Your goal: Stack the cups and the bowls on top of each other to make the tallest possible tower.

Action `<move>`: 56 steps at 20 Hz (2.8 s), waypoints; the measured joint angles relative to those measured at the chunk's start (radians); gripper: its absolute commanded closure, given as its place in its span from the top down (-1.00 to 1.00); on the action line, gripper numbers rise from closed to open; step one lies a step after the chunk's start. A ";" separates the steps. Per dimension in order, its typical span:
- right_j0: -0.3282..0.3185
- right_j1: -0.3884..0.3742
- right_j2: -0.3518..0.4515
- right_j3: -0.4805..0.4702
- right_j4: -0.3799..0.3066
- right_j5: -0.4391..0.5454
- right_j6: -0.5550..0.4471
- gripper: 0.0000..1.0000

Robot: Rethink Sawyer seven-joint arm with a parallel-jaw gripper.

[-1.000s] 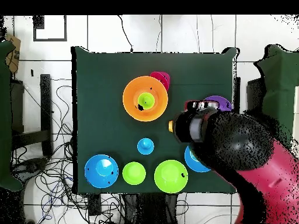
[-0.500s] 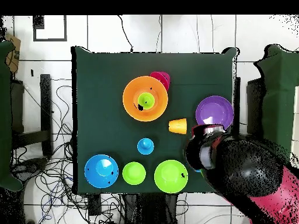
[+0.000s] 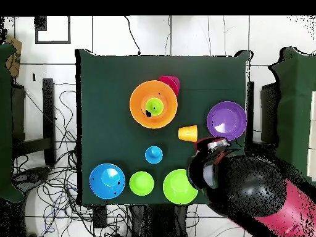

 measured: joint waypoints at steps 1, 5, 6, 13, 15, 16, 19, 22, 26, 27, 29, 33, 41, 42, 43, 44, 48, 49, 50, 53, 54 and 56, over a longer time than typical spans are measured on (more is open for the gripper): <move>0.002 -0.003 0.000 0.000 -0.003 0.000 0.000 1.00; 0.008 -0.022 0.000 0.000 -0.022 0.000 0.000 1.00; 0.007 -0.028 0.000 0.000 -0.029 0.000 0.000 1.00; -0.057 -0.035 0.010 0.000 -0.039 0.000 0.000 1.00; -0.092 -0.033 0.018 0.000 -0.040 -0.004 -0.002 1.00; -0.110 -0.032 0.022 0.000 -0.041 -0.006 -0.003 1.00; -0.171 -0.026 0.036 0.000 -0.041 -0.023 -0.017 1.00; -0.234 -0.019 0.050 0.000 -0.041 -0.048 -0.032 1.00; -0.314 -0.005 0.072 0.000 -0.041 -0.095 -0.041 1.00; -0.325 -0.002 0.076 0.000 -0.041 -0.104 -0.041 1.00; -0.342 0.004 0.084 0.000 -0.041 -0.119 -0.041 1.00; -0.402 0.027 0.123 0.000 -0.044 -0.172 -0.045 1.00; -0.461 0.053 0.176 0.002 -0.104 -0.207 -0.077 1.00; -0.465 0.054 0.181 0.003 -0.109 -0.207 -0.077 1.00; -0.468 0.055 0.184 0.003 -0.111 -0.207 -0.077 1.00; -0.476 0.057 0.193 0.007 -0.119 -0.211 -0.077 1.00; -0.498 0.066 0.214 0.017 -0.124 -0.234 -0.077 1.00; -0.502 0.068 0.218 0.018 -0.124 -0.240 -0.077 1.00; -0.507 0.073 0.223 0.020 -0.125 -0.247 -0.077 1.00; -0.532 0.089 0.243 0.031 -0.127 -0.287 -0.077 1.00; -0.537 0.094 0.247 0.034 -0.128 -0.298 -0.077 1.00; -0.549 0.102 0.256 0.041 -0.129 -0.320 -0.077 1.00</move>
